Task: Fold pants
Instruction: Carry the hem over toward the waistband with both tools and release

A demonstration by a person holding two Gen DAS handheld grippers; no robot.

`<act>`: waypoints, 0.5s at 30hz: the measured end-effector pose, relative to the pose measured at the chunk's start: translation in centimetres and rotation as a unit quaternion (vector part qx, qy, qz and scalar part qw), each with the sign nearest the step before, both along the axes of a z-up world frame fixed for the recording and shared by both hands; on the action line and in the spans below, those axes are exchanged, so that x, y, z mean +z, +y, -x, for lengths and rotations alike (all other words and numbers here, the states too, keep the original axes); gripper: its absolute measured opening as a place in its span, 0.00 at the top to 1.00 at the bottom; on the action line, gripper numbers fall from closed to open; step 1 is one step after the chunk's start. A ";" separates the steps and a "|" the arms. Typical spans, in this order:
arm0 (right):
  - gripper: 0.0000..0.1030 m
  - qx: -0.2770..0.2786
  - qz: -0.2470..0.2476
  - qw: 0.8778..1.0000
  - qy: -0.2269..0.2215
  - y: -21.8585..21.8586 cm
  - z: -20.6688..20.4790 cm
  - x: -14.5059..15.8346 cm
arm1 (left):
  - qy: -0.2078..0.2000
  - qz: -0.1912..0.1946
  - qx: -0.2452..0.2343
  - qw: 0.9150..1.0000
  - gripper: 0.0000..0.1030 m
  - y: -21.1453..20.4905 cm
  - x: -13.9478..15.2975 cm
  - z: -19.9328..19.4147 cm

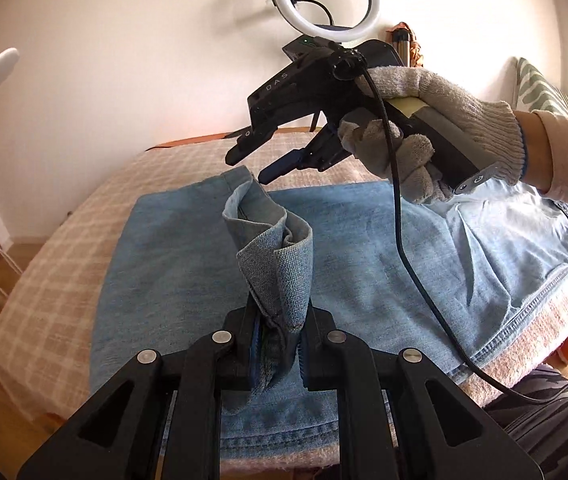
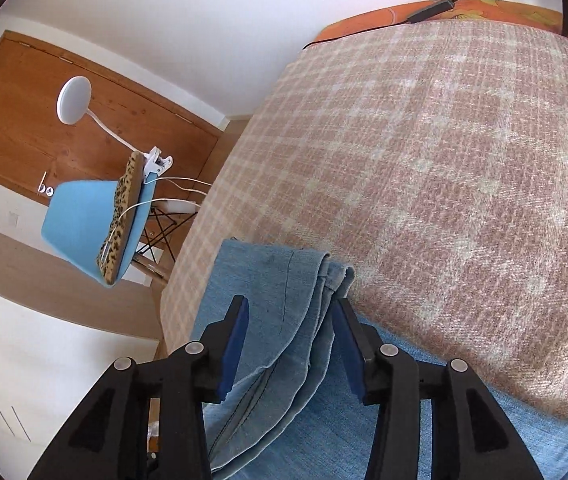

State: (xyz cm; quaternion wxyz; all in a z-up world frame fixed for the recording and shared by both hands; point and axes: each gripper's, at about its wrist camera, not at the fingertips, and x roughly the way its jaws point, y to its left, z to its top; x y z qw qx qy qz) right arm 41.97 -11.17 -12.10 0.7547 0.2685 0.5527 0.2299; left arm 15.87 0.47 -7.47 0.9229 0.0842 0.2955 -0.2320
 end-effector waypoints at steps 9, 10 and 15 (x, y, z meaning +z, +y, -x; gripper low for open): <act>0.28 -0.033 0.016 0.999 0.014 -1.4 0.1 -0.9 | 0.011 0.055 0.025 0.998 0.88 2.8 1.7 -0.1; 0.28 -0.032 0.009 0.999 0.016 -1.2 0.0 -1.0 | 0.010 0.049 0.022 0.998 0.88 2.5 1.7 -0.1; 0.47 -0.005 0.031 1.000 0.003 1.5 -0.3 -0.8 | 0.008 0.042 0.018 0.999 0.88 1.9 1.6 0.5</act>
